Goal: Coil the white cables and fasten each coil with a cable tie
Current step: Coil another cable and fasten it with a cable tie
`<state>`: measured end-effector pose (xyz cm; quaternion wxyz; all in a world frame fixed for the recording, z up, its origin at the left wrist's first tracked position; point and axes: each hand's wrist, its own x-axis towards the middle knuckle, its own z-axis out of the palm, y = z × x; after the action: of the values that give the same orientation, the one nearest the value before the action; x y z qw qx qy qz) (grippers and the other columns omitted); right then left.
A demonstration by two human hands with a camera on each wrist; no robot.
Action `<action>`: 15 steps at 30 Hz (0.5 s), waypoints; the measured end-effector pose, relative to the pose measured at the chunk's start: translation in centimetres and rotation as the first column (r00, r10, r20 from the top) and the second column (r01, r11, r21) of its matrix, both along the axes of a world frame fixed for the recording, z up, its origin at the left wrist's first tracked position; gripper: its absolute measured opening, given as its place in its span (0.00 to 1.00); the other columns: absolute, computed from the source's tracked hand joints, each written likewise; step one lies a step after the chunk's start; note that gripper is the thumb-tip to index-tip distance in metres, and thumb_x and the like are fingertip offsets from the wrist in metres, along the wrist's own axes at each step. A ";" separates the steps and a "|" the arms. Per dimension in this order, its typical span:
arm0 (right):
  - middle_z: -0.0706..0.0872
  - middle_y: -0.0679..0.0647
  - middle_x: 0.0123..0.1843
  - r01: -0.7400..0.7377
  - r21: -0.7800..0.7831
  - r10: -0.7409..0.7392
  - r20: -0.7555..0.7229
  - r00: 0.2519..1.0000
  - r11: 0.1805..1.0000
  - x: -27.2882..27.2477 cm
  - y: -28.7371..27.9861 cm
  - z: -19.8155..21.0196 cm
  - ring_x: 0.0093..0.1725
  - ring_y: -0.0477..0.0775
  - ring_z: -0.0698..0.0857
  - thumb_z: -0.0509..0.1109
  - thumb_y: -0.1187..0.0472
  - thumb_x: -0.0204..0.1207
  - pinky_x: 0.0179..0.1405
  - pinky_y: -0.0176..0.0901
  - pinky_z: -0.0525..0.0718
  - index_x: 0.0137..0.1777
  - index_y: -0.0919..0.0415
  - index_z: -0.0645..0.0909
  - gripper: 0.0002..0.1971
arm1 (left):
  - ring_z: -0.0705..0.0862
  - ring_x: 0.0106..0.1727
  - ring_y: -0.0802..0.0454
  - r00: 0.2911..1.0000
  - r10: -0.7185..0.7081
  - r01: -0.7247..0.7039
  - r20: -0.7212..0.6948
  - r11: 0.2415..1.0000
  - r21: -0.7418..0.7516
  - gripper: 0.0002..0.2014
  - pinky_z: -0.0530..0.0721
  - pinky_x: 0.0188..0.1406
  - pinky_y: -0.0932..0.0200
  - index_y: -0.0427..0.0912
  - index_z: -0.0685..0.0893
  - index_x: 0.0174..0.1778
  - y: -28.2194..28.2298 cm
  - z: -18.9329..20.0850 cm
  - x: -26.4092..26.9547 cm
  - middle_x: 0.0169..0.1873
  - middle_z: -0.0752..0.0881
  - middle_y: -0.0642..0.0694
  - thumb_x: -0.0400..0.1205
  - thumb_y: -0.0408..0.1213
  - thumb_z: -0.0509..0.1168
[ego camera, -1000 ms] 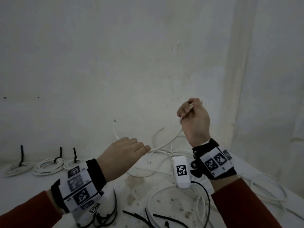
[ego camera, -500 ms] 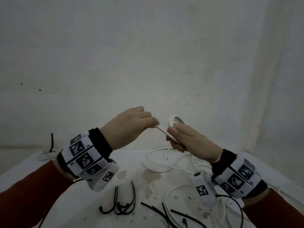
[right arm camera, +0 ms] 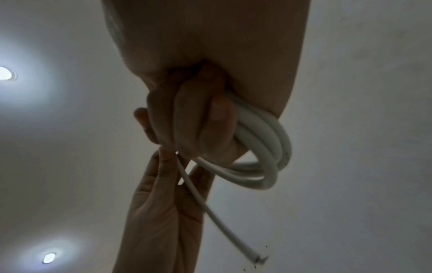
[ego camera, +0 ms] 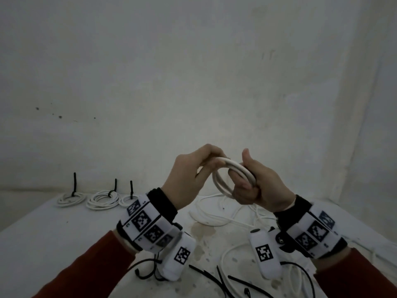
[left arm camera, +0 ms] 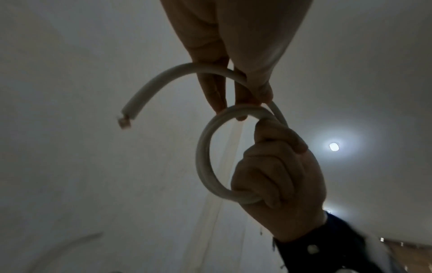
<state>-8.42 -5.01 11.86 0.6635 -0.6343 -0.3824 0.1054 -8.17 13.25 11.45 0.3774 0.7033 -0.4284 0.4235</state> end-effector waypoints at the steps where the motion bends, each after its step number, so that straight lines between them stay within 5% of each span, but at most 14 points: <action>1: 0.64 0.43 0.14 -0.033 0.025 0.033 -0.014 0.999 0.999 0.0 0.1 -0.1 0.14 0.43 0.58 0.57 0.29 0.74 0.17 0.31 0.59 0.23 0.55 0.70 0.31 | 0.79 0.33 0.70 0.998 -0.035 0.033 -0.061 0.999 -0.022 0.07 0.72 0.36 0.78 0.42 0.82 0.48 -0.4 -0.3 0.0 0.36 0.86 0.54 0.85 0.38 0.60; 4: 0.64 0.44 0.13 -0.017 0.111 0.021 -0.041 0.999 0.994 -0.2 0.5 -0.2 0.13 0.43 0.59 0.50 0.33 0.78 0.17 0.30 0.62 0.21 0.55 0.70 0.32 | 0.83 0.35 0.58 0.953 -0.172 0.149 -0.251 0.983 -0.105 0.11 0.82 0.39 0.60 0.45 0.79 0.45 -1.1 -1.1 0.3 0.33 0.83 0.52 0.87 0.42 0.53; 7: 0.61 0.47 0.12 0.214 0.172 -0.206 -0.063 0.976 0.962 -0.6 1.2 -0.1 0.12 0.46 0.58 0.47 0.37 0.79 0.16 0.32 0.62 0.18 0.57 0.68 0.33 | 0.79 0.32 0.53 0.818 -0.369 0.278 -0.441 0.925 -0.260 0.15 0.82 0.45 0.39 0.45 0.77 0.38 -1.3 -1.4 0.5 0.29 0.76 0.52 0.86 0.46 0.52; 10: 0.61 0.51 0.14 0.490 0.183 -0.496 -0.011 0.868 0.853 -0.4 2.0 -0.4 0.14 0.50 0.60 0.49 0.40 0.82 0.18 0.37 0.64 0.19 0.58 0.70 0.33 | 0.73 0.29 0.55 0.741 -0.425 0.276 -0.521 0.899 -0.340 0.16 0.78 0.37 0.52 0.48 0.75 0.34 -1.4 -1.4 0.5 0.27 0.72 0.54 0.86 0.45 0.52; 15: 0.70 0.53 0.18 0.630 0.109 -0.630 -0.037 0.776 0.769 0.3 3.3 -1.0 0.19 0.55 0.72 0.52 0.47 0.87 0.28 0.49 0.78 0.27 0.64 0.77 0.30 | 0.71 0.28 0.55 0.896 -0.036 0.004 -0.444 0.997 -0.073 0.15 0.73 0.30 0.56 0.48 0.70 0.34 -0.7 -1.5 0.7 0.25 0.72 0.56 0.88 0.42 0.51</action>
<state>-8.16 -1.69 10.89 0.6955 -0.6866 -0.1540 -0.1455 -7.47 12.55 9.92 0.4939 0.7634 -0.3229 0.2626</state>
